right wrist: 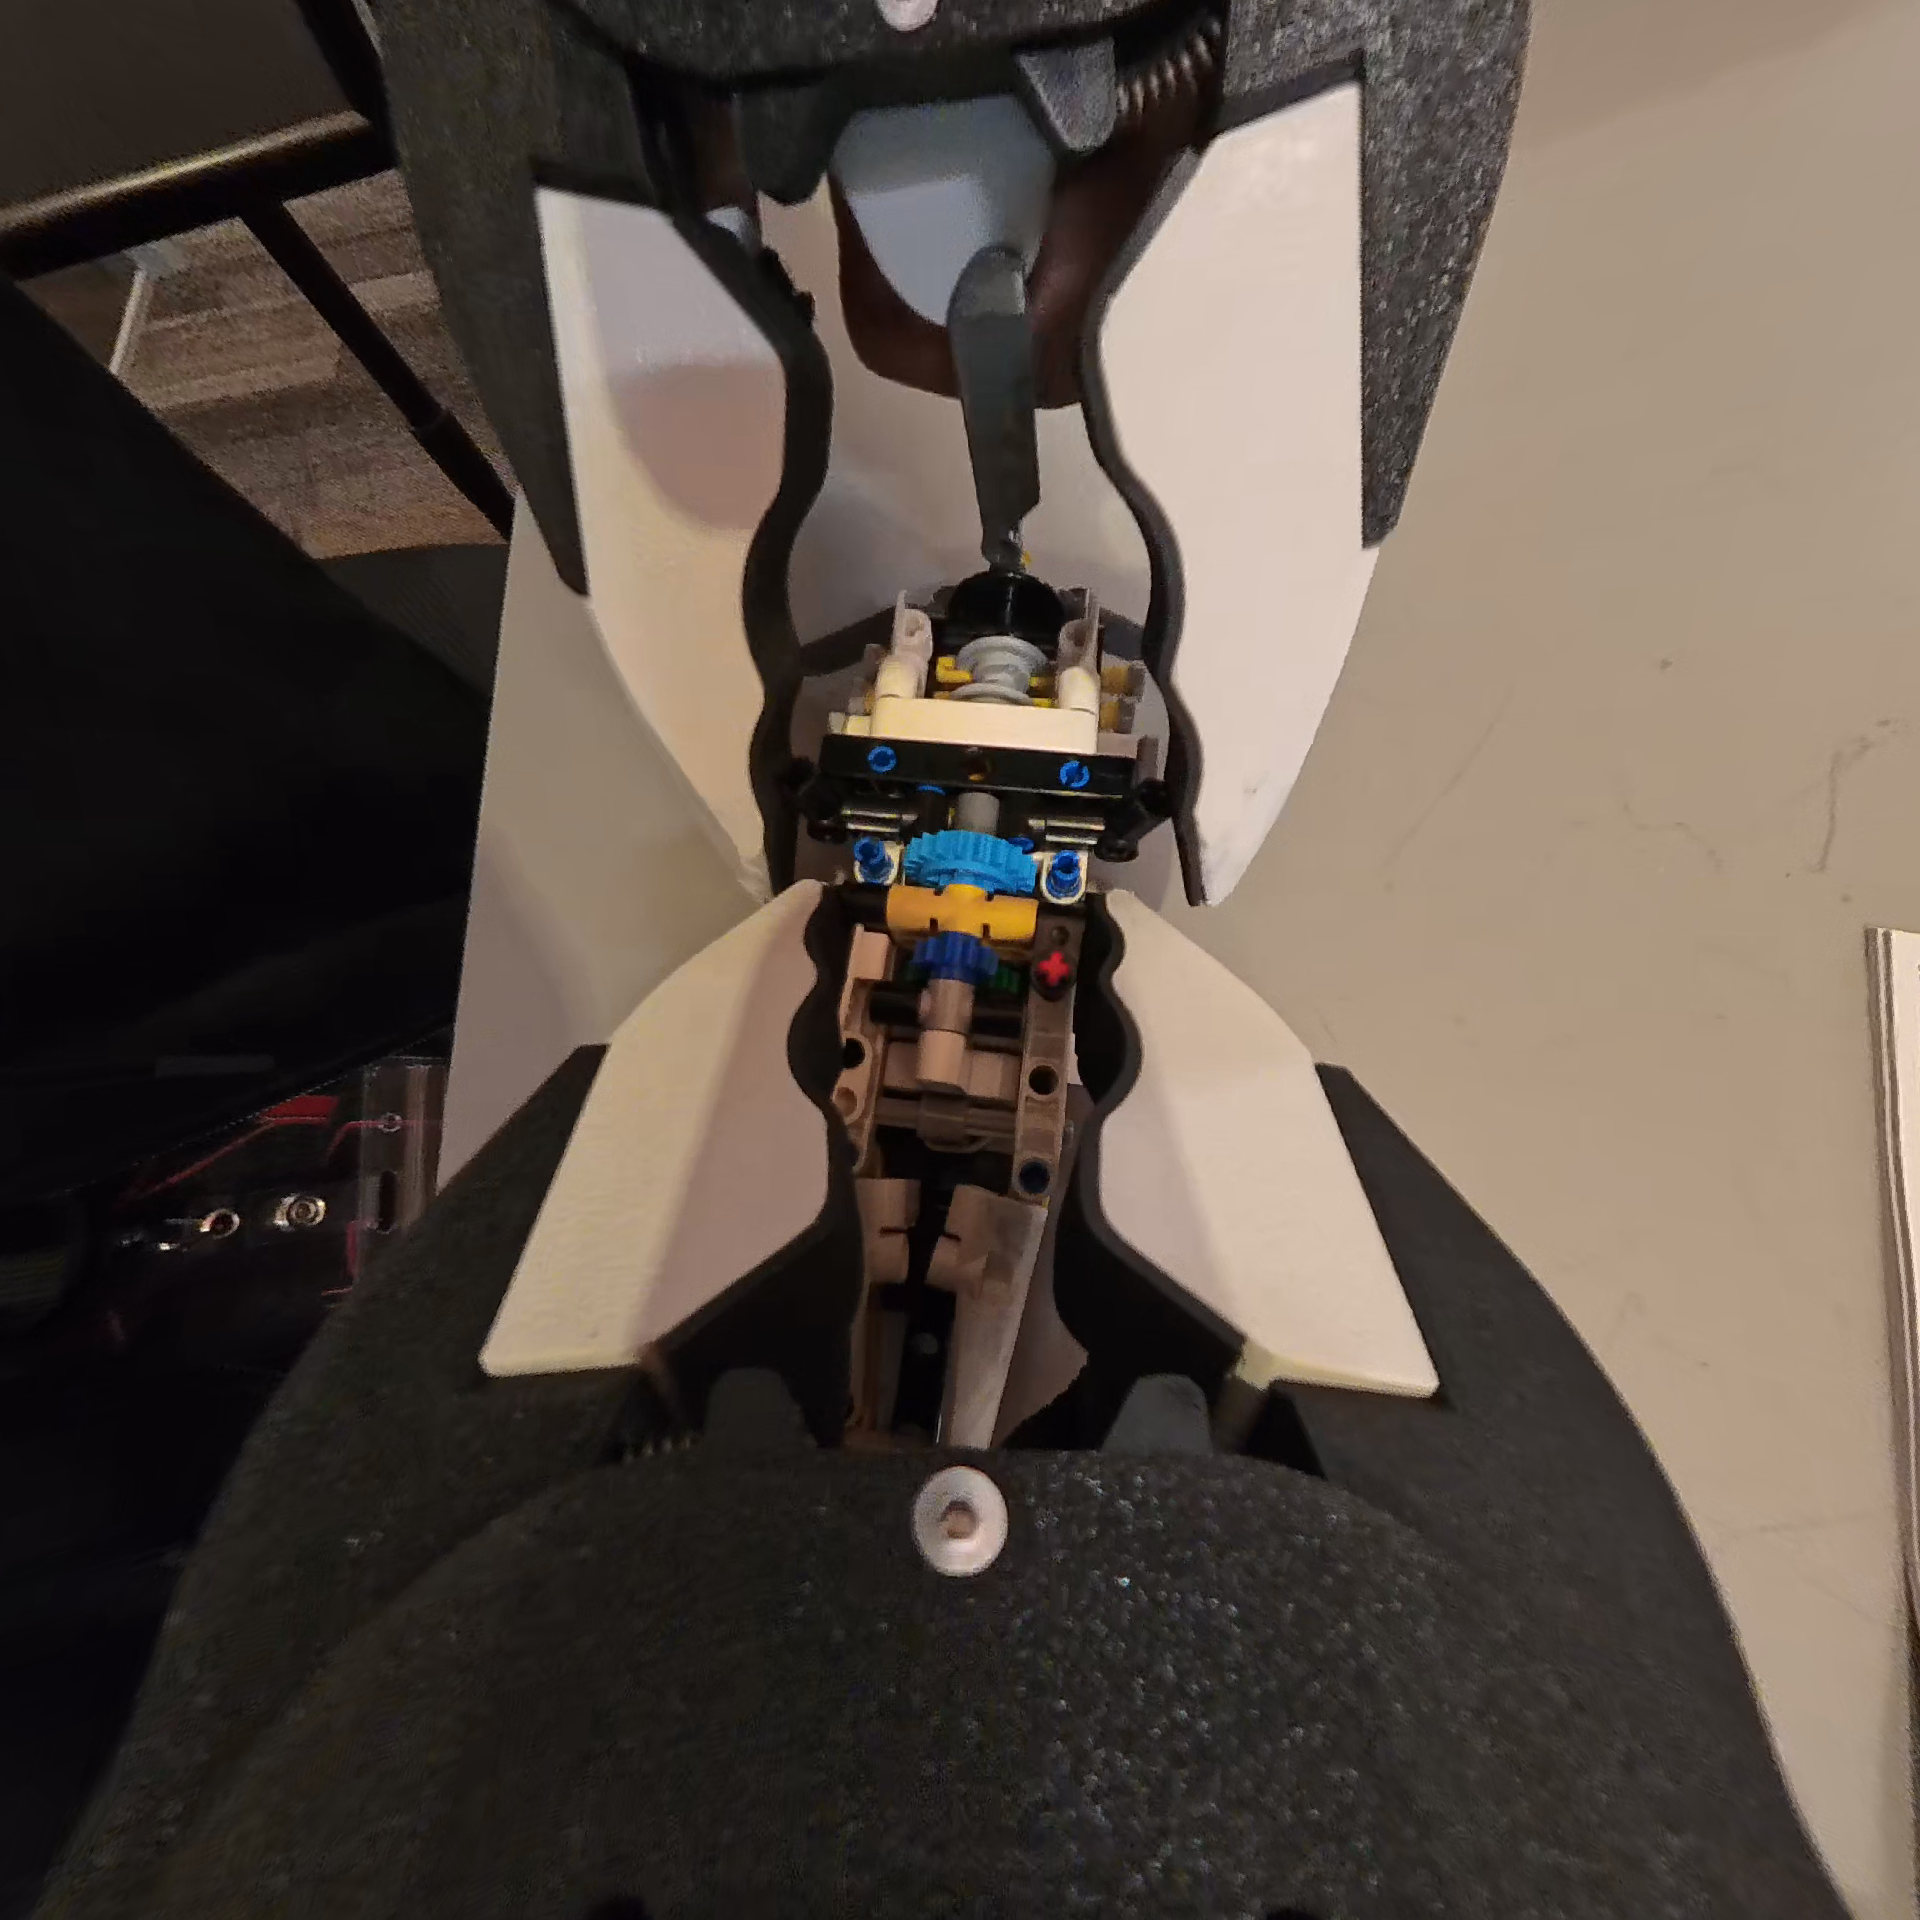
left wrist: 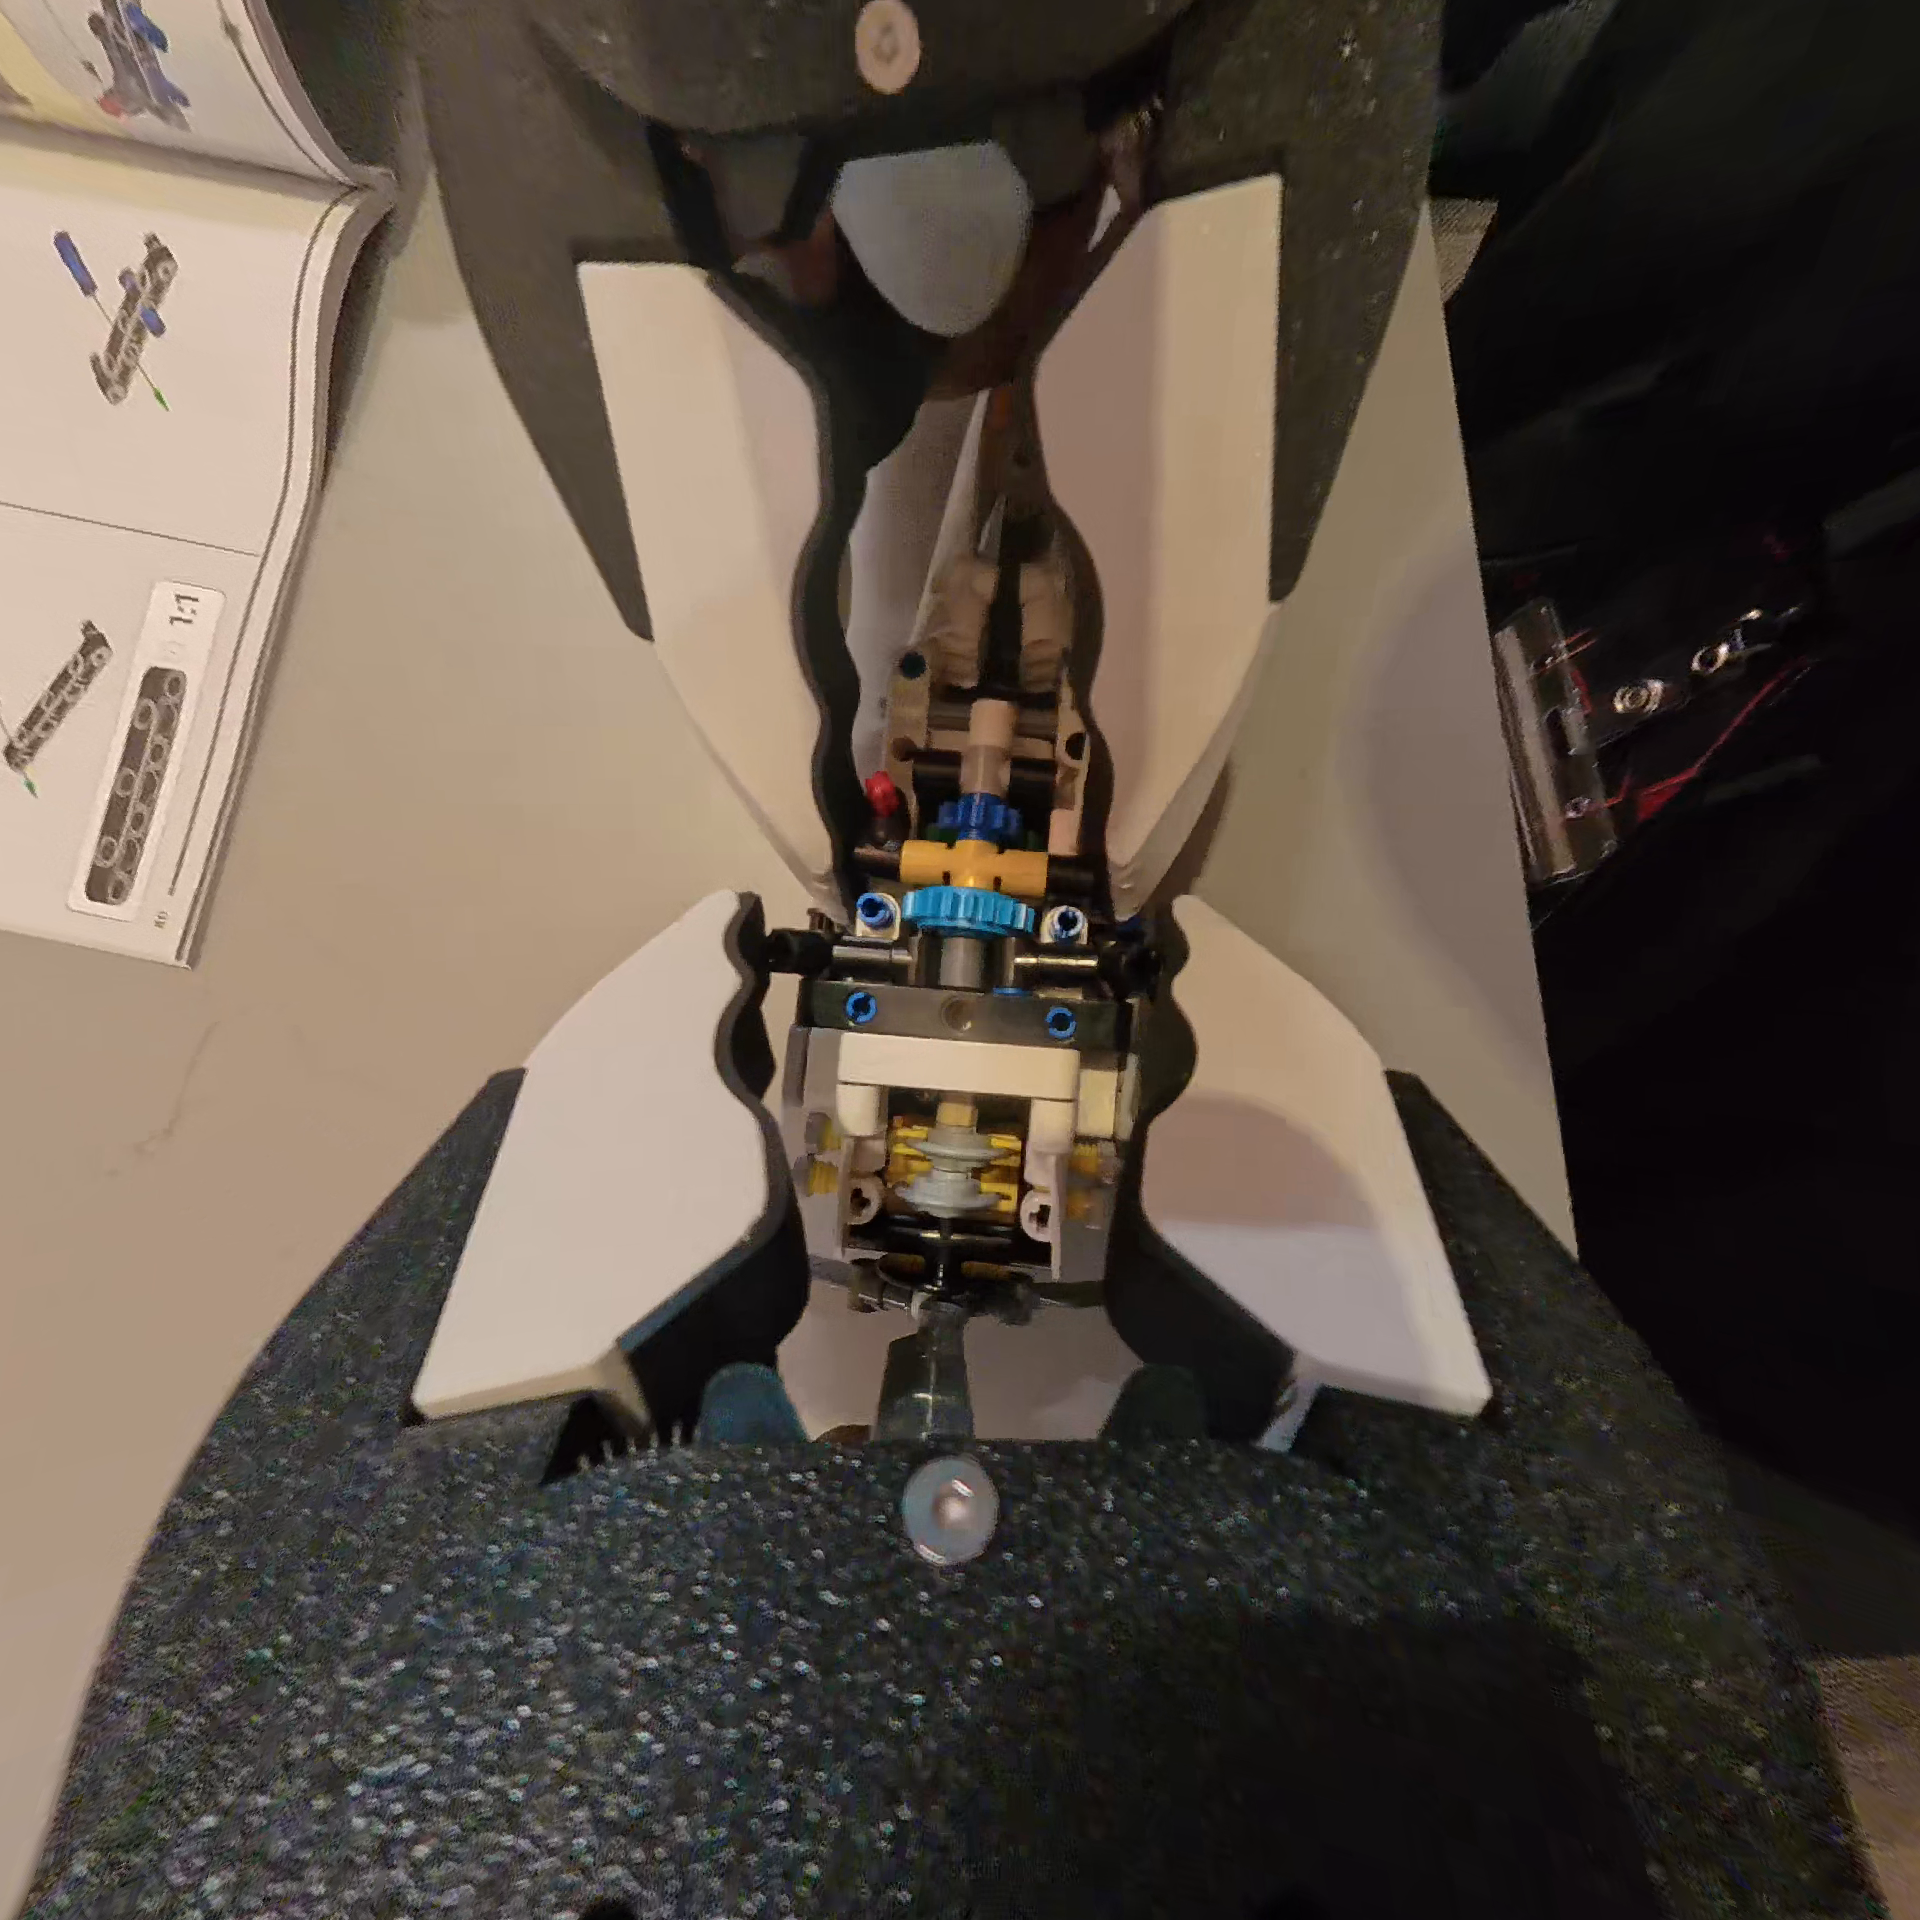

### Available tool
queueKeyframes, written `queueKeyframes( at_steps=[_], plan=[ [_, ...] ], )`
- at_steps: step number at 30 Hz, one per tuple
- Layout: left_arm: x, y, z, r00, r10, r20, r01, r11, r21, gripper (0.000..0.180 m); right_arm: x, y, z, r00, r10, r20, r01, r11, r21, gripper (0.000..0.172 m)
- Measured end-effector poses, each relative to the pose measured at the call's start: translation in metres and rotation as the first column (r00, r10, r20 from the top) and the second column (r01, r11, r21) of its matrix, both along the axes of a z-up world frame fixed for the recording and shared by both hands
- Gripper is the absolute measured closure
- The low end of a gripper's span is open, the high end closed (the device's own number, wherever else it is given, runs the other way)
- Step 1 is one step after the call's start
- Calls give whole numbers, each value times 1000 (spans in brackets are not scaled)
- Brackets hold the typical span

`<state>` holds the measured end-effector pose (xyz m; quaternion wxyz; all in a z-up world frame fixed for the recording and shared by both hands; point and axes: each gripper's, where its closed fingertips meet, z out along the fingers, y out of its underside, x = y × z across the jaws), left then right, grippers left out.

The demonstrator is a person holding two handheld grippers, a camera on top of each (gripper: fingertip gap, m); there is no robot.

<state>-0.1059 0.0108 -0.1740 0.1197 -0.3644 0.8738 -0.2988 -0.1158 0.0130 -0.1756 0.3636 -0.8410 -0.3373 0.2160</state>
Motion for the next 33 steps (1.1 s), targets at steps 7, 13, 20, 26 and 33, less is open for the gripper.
queueKeyframes(
  at_steps=[7,13,20,26,33],
  plan=[
    [3,6,1,989,-61,133,39,985,167,109,4,5,0,998,-22,51,20,999,43,128],
    [0,6,0,999,-9,53,3,995,101,109,0,4,-1,999,-8,31,8,1000,18,127],
    [-1,8,1,991,-107,84,86,970,229,108,1,5,0,998,-26,49,24,999,40,127],
    [-3,9,1,999,-30,24,25,984,177,109,-2,5,0,999,-15,31,14,1000,27,128],
    [-7,10,0,996,-94,5,90,967,237,109,-3,6,-1,999,-27,32,26,999,22,127]
  ],
)
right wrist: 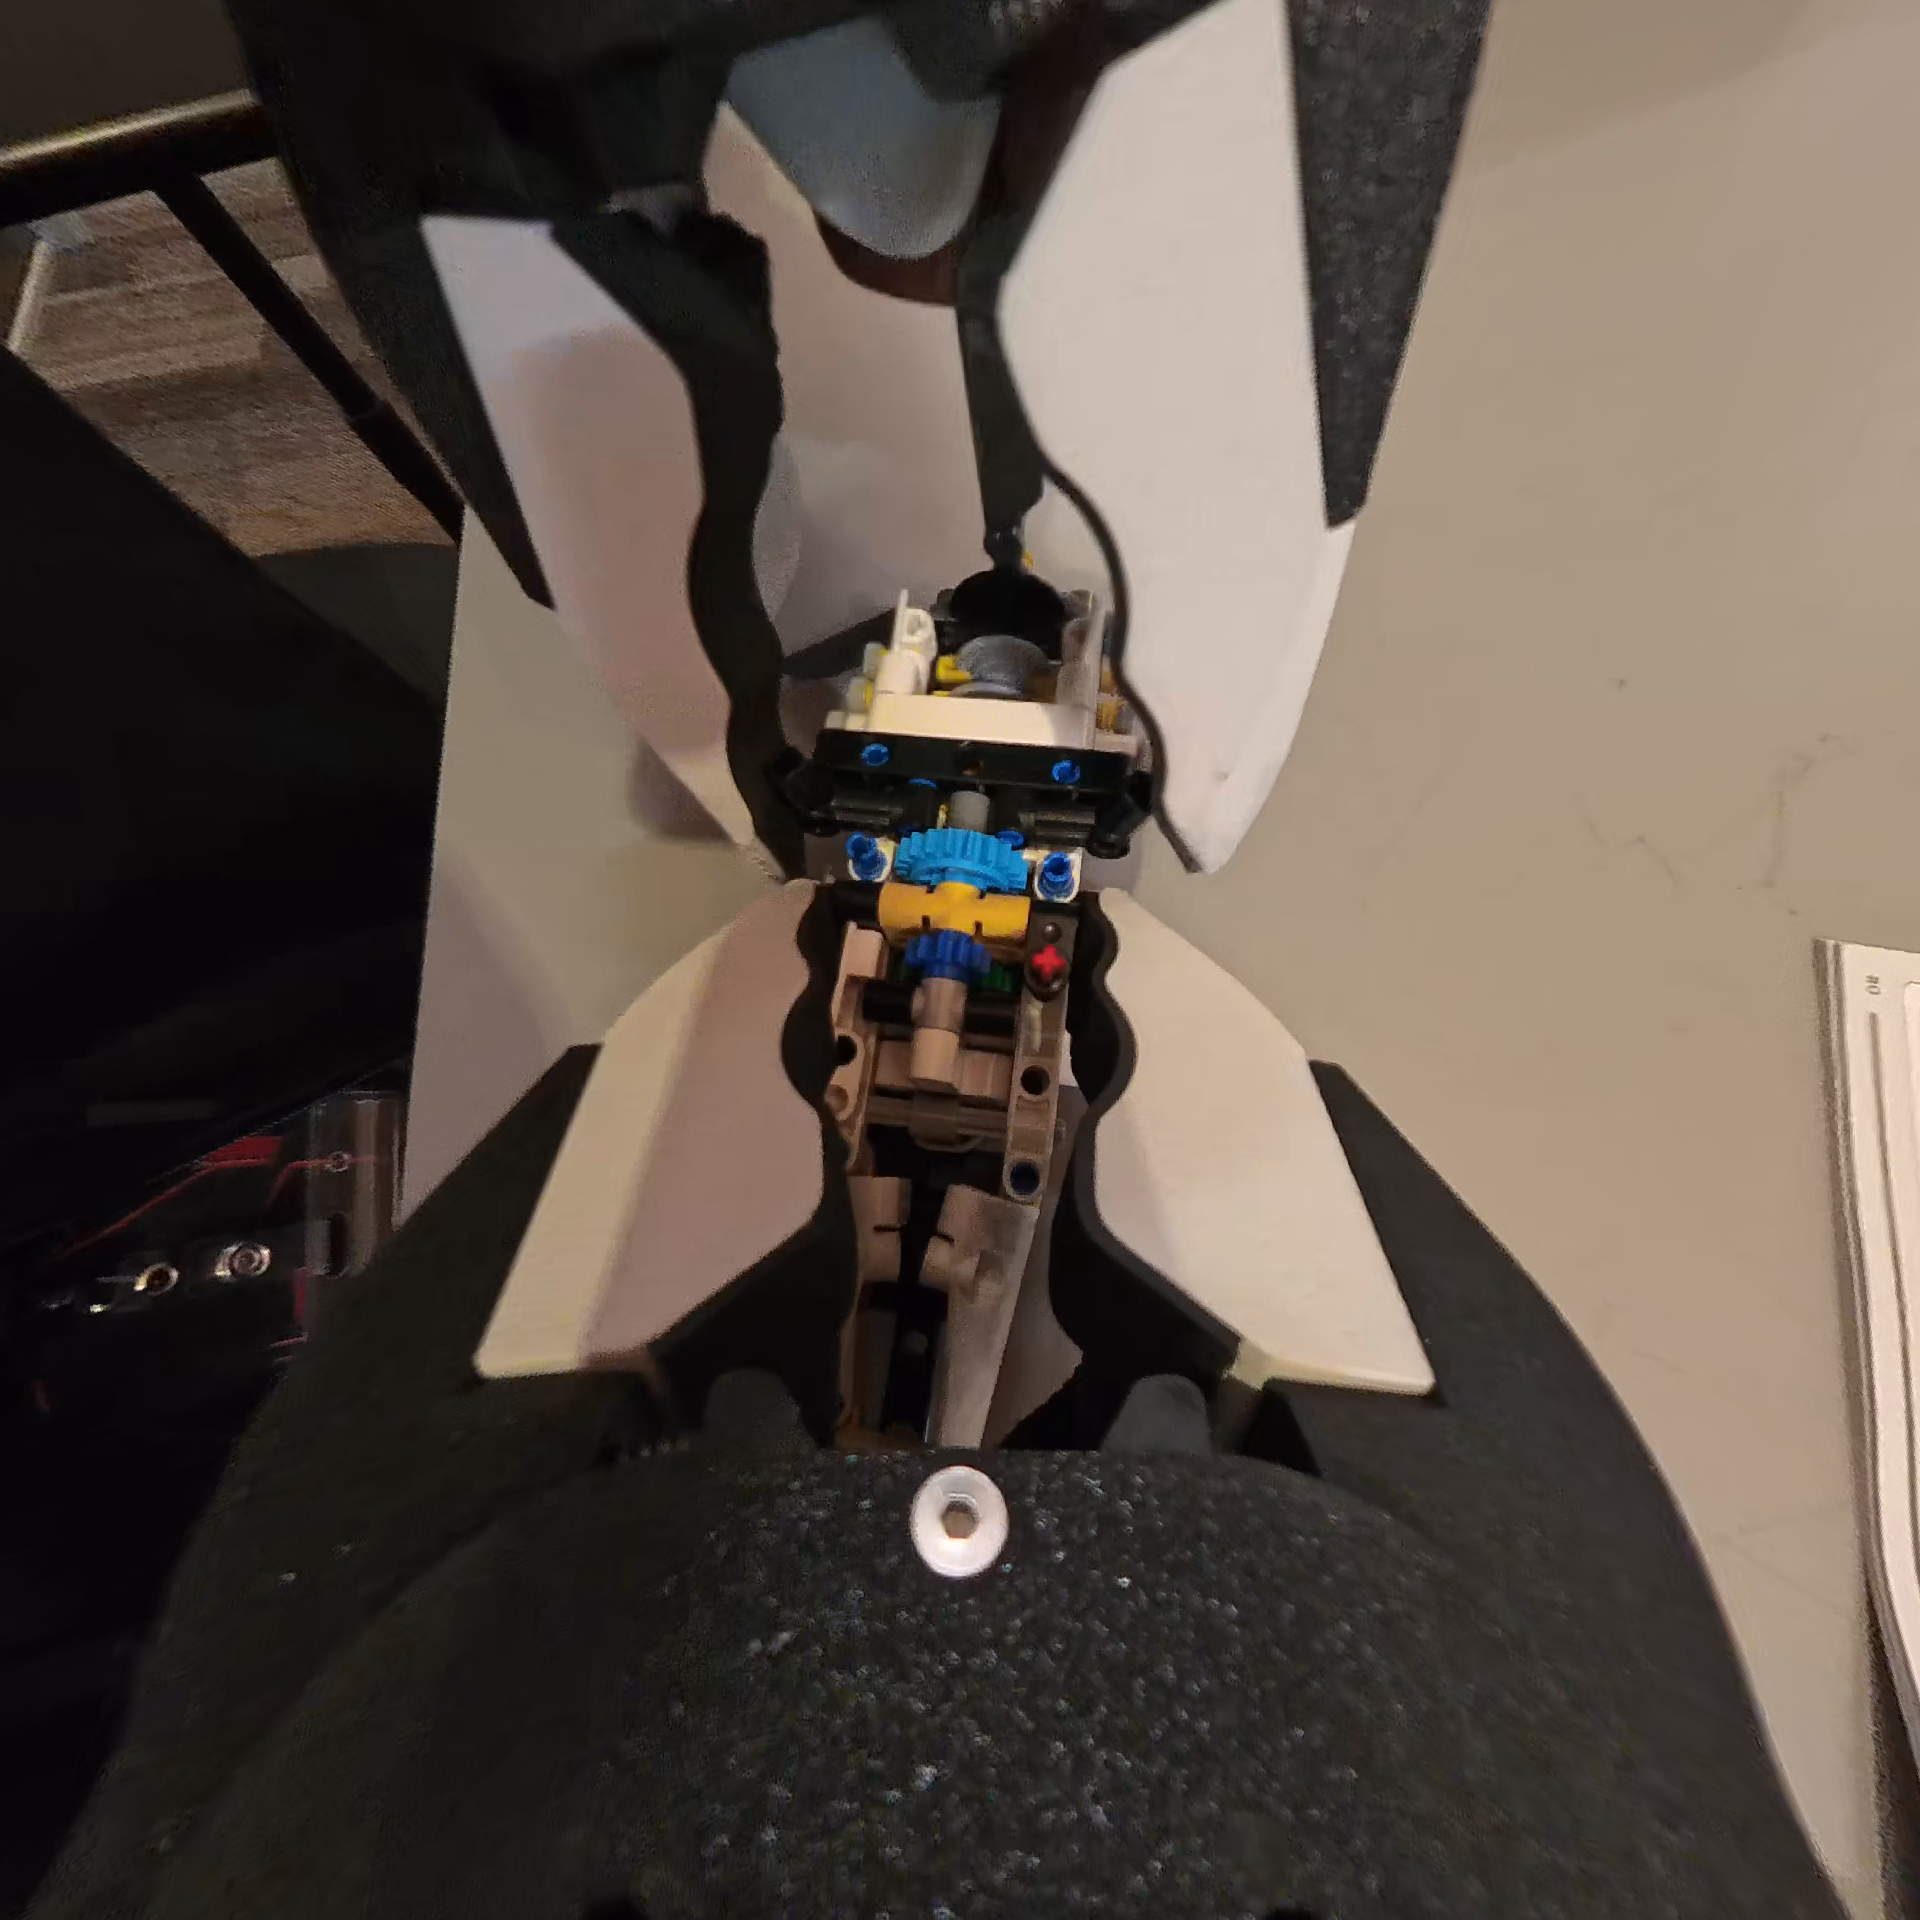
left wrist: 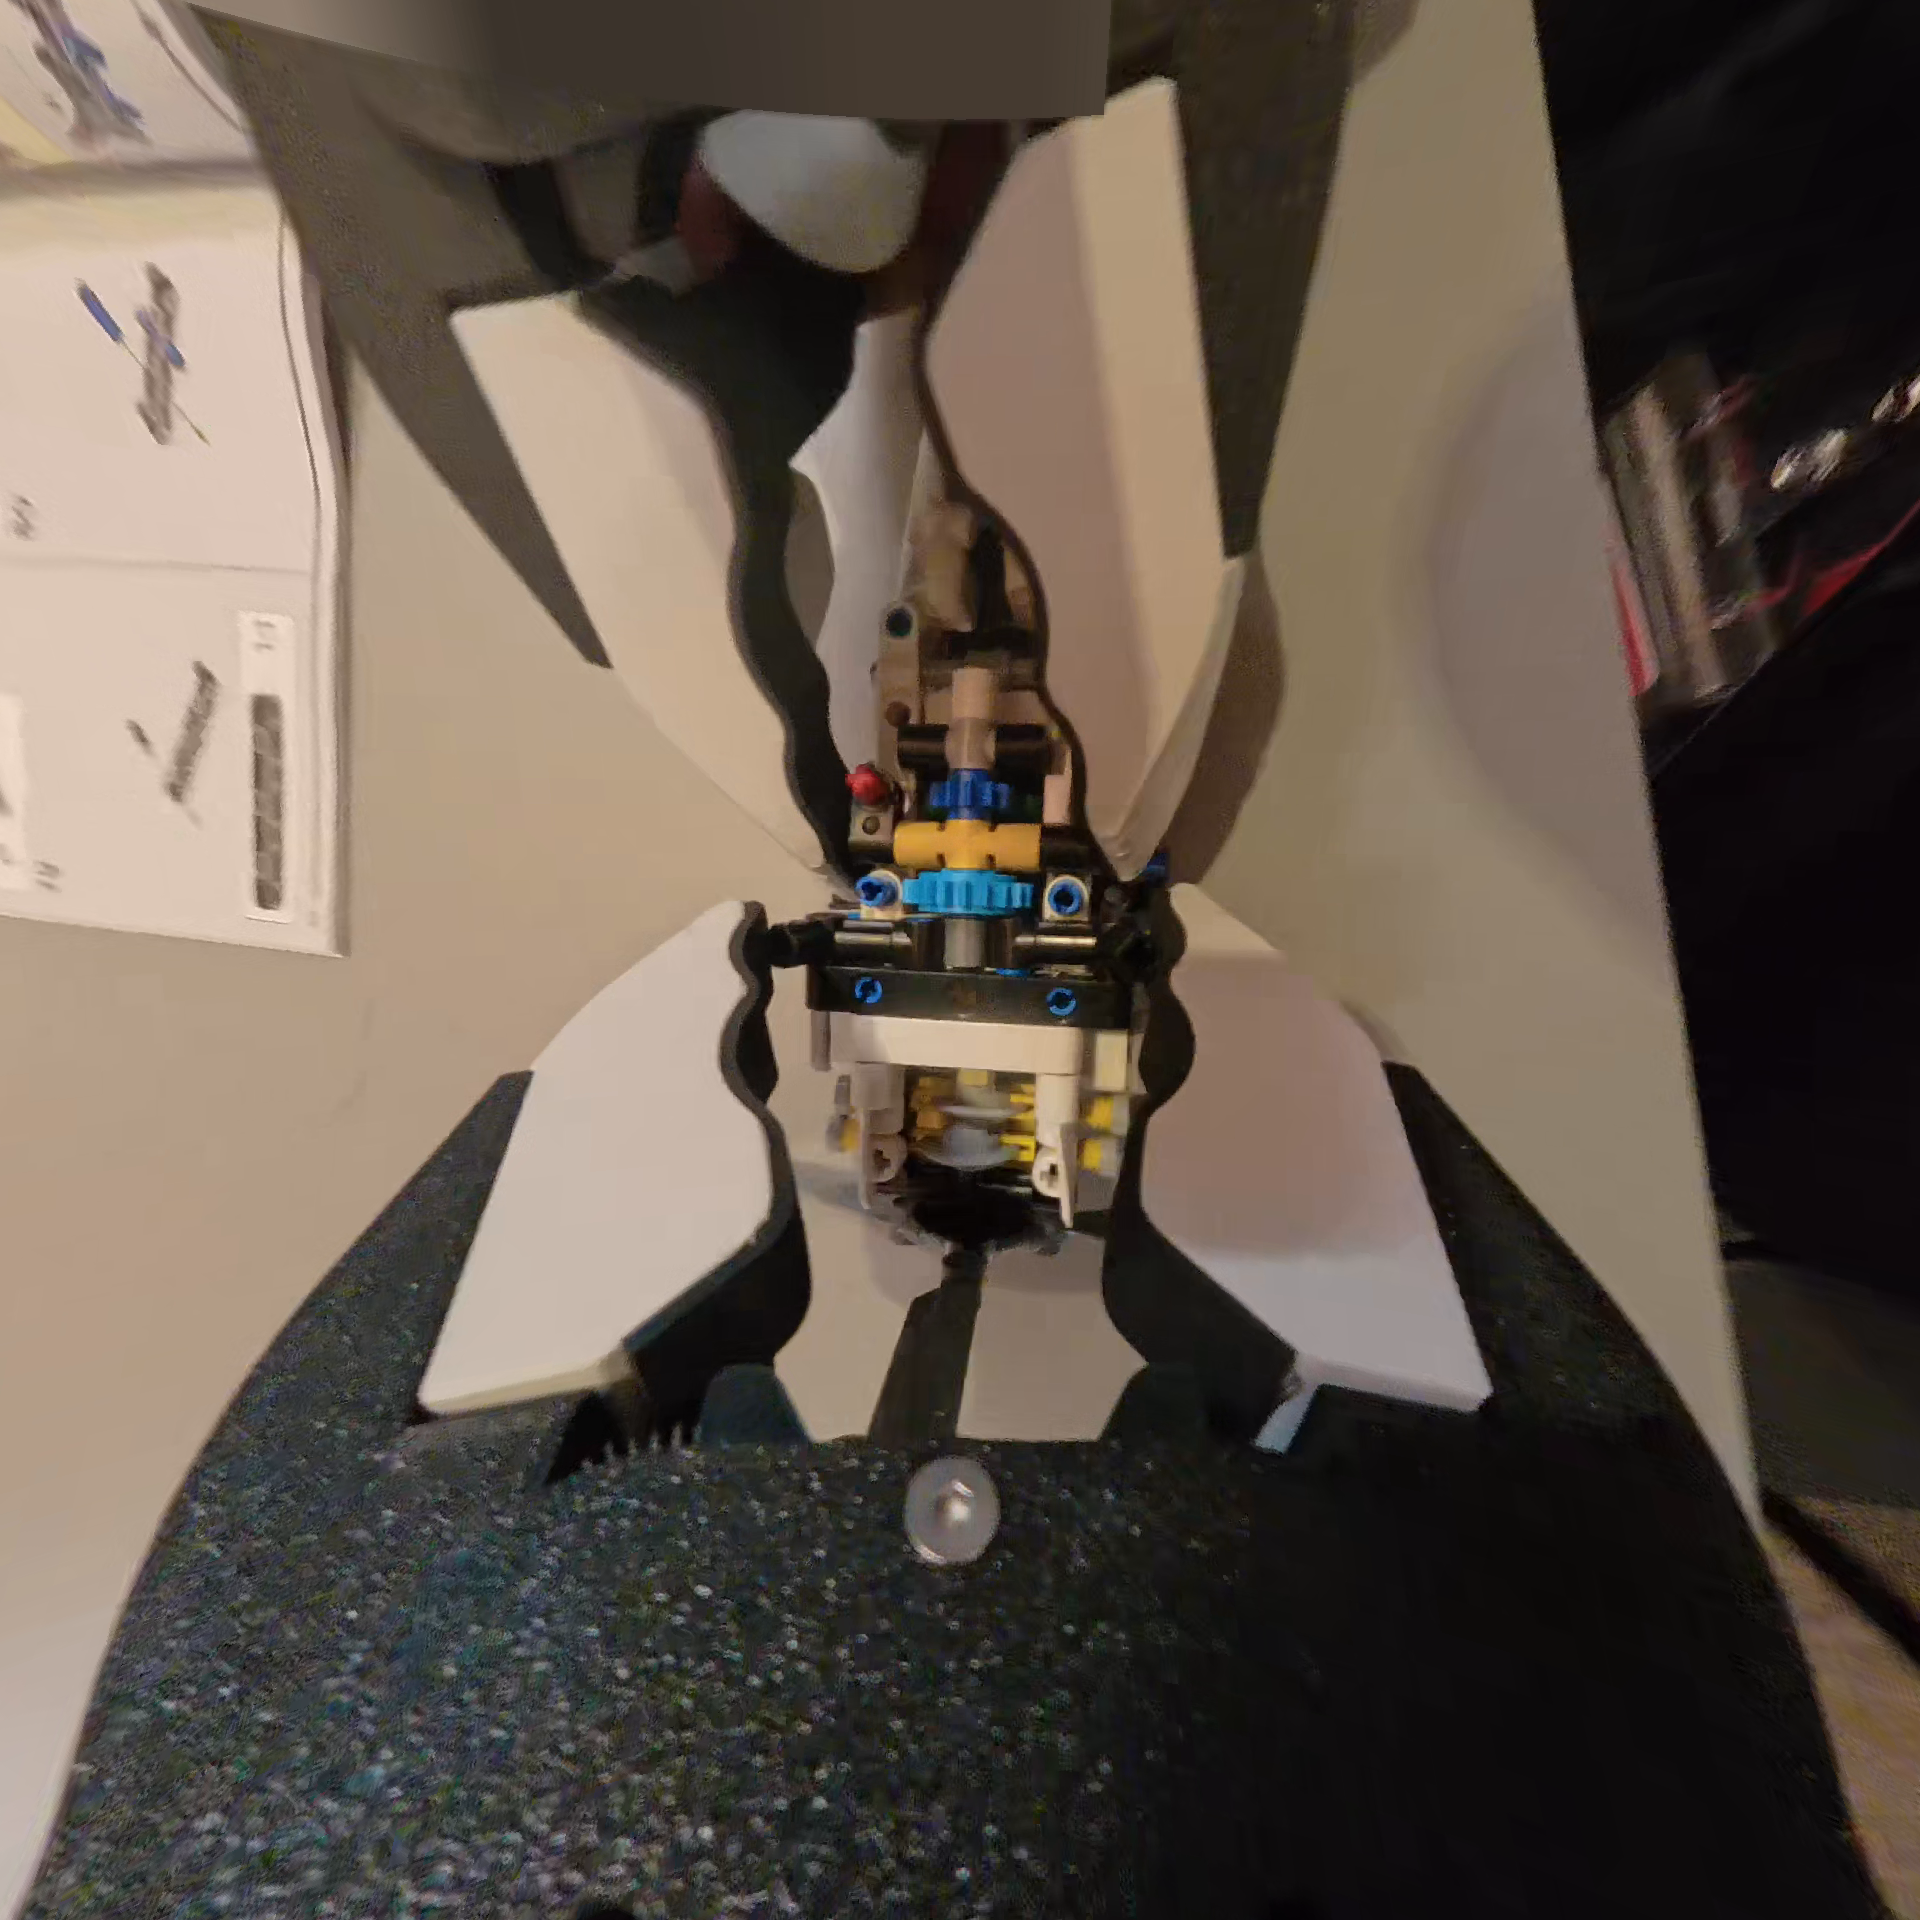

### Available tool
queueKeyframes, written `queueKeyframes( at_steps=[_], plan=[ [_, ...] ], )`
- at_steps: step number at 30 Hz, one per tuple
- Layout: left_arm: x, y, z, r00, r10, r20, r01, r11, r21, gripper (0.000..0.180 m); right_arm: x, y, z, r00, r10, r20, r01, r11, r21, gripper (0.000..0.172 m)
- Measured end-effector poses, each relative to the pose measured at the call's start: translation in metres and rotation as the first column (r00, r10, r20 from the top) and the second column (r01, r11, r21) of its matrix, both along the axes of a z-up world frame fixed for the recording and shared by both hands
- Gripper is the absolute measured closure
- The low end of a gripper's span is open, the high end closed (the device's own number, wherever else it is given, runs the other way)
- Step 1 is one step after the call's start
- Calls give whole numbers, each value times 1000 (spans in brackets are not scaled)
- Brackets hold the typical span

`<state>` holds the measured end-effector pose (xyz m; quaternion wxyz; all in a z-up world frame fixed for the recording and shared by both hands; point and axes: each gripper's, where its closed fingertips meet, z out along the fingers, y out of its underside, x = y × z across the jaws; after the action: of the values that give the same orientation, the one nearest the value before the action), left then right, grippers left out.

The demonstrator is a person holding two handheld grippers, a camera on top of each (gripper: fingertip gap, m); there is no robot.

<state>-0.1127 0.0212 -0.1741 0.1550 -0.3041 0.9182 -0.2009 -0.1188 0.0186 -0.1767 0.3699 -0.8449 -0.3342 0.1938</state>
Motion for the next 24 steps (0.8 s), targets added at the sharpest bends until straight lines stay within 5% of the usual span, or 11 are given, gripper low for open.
queueKeyframes(
  at_steps=[4,11,24],
  plan=[
    [5,5,5,993,-50,106,34,989,146,112,4,3,1,1000,-27,-4,27,1000,11,127],
    [1,3,5,999,35,8,-35,999,-10,113,-1,1,1,999,-12,-33,12,1000,-15,127],
    [-8,0,-8,986,-14,-169,11,1000,-17,99,-3,0,0,1000,1,-12,-1,1000,-14,128]
  ],
)
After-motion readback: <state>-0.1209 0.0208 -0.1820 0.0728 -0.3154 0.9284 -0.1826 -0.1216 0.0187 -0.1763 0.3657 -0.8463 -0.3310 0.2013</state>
